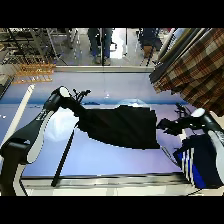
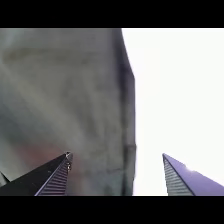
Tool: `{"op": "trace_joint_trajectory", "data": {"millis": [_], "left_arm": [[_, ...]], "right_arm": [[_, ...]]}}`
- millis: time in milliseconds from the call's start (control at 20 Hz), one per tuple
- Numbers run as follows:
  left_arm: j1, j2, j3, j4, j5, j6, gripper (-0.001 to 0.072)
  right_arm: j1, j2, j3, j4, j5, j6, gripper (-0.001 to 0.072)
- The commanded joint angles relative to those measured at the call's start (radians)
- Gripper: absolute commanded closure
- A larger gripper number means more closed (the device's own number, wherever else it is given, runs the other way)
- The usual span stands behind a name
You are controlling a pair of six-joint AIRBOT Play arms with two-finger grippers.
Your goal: Fold the clothes and pants, and hang the long-sleeved shirts on hangers.
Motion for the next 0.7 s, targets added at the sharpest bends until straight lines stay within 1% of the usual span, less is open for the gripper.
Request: {"op": "trace_joint_trajectory", "data": {"millis": [0, 100, 150, 250, 350, 450, 500, 550, 600, 650], "left_arm": [[-0.009, -0.002, 0.001, 0.0, 0.005, 0.018, 0.07], [-0.021, -0.003, 0.001, -0.001, 0.012, 0.042, 0.0699], [-0.024, -0.003, 0.001, 0.0, 0.015, 0.042, 0.0699], [-0.031, -0.003, 0.001, -0.001, 0.024, 0.042, 0.0699], [-0.037, -0.003, 0.001, -0.011, 0.035, 0.049, 0.0699], [-0.047, -0.003, 0.001, -0.048, 0.061, 0.08, 0.0699], [-0.055, -0.003, 0.001, -0.053, 0.087, 0.084, 0.0699], [-0.061, -0.004, 0.001, -0.053, 0.112, 0.084, 0.0699], [-0.068, -0.005, 0.001, -0.053, 0.126, 0.083, 0.0699], [-0.071, -0.01, 0.001, -0.053, 0.129, 0.083, 0.0699]], "right_arm": [[-0.125, -0.034, -0.049, 0.198, 0.036, -0.2, 0.0055], [-0.115, -0.095, -0.052, 0.258, 0.029, -0.275, 0.0047], [-0.107, -0.124, -0.051, 0.307, 0.026, -0.311, 0.0022], [-0.09, -0.18, -0.051, 0.357, 0.008, -0.337, 0.0023], [-0.065, -0.222, -0.051, 0.354, -0.003, -0.351, 0.0027], [-0.023, -0.246, -0.051, 0.362, -0.003, -0.385, 0.0084], [0.005, -0.254, -0.048, 0.378, -0.003, -0.407, 0.0096], [0.033, -0.26, -0.035, 0.38, -0.007, -0.413, 0.0179], [0.058, -0.265, -0.015, 0.379, -0.021, -0.412, 0.0278], [0.079, -0.266, 0.012, 0.379, -0.04, -0.406, 0.044]]}}
